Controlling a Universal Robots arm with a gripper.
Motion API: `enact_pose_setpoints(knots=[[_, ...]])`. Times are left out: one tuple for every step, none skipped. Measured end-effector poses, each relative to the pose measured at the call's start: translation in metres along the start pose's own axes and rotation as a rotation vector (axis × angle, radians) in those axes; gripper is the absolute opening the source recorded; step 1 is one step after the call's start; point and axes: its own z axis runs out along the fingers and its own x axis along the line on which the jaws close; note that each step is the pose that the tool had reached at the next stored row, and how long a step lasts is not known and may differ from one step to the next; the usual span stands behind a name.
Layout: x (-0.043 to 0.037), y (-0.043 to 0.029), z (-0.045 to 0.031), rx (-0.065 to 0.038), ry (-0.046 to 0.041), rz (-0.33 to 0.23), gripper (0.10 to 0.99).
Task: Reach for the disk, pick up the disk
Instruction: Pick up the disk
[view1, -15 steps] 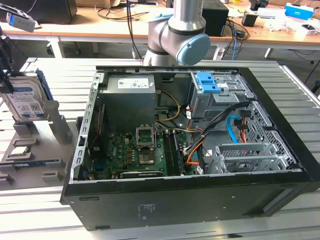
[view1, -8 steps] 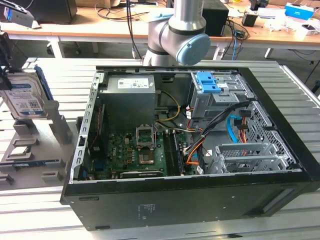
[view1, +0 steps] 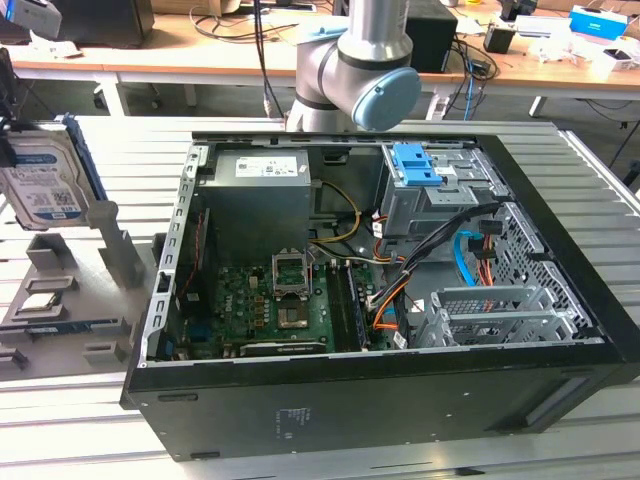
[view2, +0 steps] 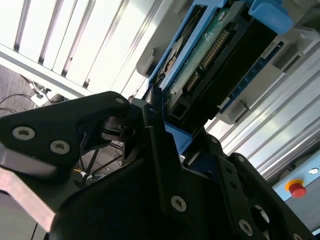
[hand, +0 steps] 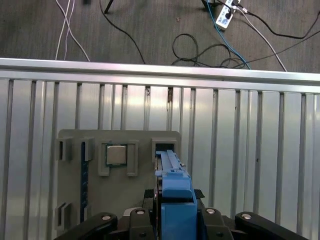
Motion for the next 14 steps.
enact_pose_setpoints(knots=[[0.0000,-0.0001,-0.0011,0.000,0.0000,0.000,0.369],[0.0000,-0.0001,-0.0019,0.000,0.0000,0.000,0.369],[0.0000,-0.0001,-0.0032,0.000,0.0000,0.000,0.369],[0.0000,-0.0002,-0.0043,0.000,0.0000,0.000,0.369],[0.0000,-0.0002,-0.0054,0.000,0.0000,0.000,0.369],[0.0000,-0.0002,-0.0064,0.000,0.0000,0.000,0.369],[0.0000,-0.0002,-0.0080,0.000,0.0000,0.000,0.369],[0.0000,-0.0002,-0.0089,0.000,0.0000,0.000,0.369],[0.0000,-0.0002,-0.0100,0.000,0.0000,0.000,0.369],[0.0000,-0.0002,-0.0112,0.000,0.0000,0.000,0.369],[0.0000,-0.0002,-0.0122,0.000,-0.0001,0.000,0.369],[0.0000,-0.0002,-0.0135,0.000,0.0000,0.000,0.369],[0.0001,-0.0002,-0.0145,0.000,0.0000,0.000,0.369],[0.0000,-0.0003,-0.0160,0.000,0.0000,0.000,0.369]])
